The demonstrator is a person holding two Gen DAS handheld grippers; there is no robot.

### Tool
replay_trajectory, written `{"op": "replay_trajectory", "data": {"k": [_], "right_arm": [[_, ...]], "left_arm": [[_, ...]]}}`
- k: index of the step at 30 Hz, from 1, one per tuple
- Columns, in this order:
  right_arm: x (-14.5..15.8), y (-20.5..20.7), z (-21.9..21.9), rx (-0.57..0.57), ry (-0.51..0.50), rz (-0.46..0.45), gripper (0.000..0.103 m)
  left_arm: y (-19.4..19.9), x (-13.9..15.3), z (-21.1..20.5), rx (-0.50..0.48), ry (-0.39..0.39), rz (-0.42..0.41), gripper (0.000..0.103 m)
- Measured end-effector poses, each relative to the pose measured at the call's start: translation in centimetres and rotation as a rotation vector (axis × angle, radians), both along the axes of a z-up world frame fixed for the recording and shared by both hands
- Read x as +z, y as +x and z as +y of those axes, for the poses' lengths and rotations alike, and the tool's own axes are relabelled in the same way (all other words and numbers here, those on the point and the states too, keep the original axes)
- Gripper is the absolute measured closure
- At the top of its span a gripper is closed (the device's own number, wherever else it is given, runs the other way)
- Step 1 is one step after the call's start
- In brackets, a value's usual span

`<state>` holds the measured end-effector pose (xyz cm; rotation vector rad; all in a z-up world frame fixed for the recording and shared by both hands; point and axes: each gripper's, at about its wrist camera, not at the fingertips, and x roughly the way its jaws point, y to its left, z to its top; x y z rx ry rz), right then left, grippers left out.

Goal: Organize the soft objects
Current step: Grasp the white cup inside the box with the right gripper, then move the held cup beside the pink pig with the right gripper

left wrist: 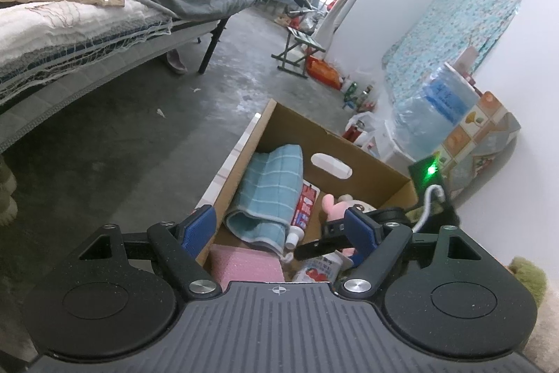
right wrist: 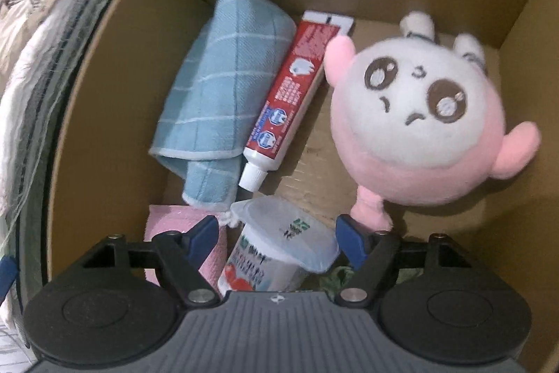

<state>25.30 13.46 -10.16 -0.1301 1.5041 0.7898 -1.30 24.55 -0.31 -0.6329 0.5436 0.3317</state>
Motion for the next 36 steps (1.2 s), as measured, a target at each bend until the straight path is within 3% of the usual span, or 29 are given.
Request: {"op": "replay_trajectory", "data": {"k": [3,13,21,22,24,30,36], "right_arm": [[-0.6,0.1,0.4,-0.004,-0.010,0.027,0.026],[0.6,0.6,-2.0,-0.107,-0.033,0.134,0.023],[-0.7,0.3,-1.3,-0.162,-0.008,0.125,0.026],[-0.6,0.3,-1.3,-0.169,0.000,0.112,0.028],[-0.4,0.1,-1.4,-0.165,0.010,0.079,0.041],[0.0,-1.2,-2.5,-0.164,0.078,0.024,0.041],[2.9,-3.3,-2.3,-0.051,0.136,-0.230,0.042]], "left_arm": [[-0.1,0.0,0.3,0.006,-0.003,-0.002,0.023],[-0.7,0.1,0.5,0.016,-0.018,-0.016,0.023],[-0.9,0.1,0.4,0.012,-0.024,-0.012,0.023],[-1.0,0.1,0.4,0.013,-0.023,-0.012,0.023],[-1.0,0.1,0.4,0.016,-0.025,-0.012,0.023],[-0.9,0.1,0.4,0.012,-0.032,-0.010,0.023],[-0.8,0.1,0.5,0.011,-0.027,-0.008,0.023]]}}
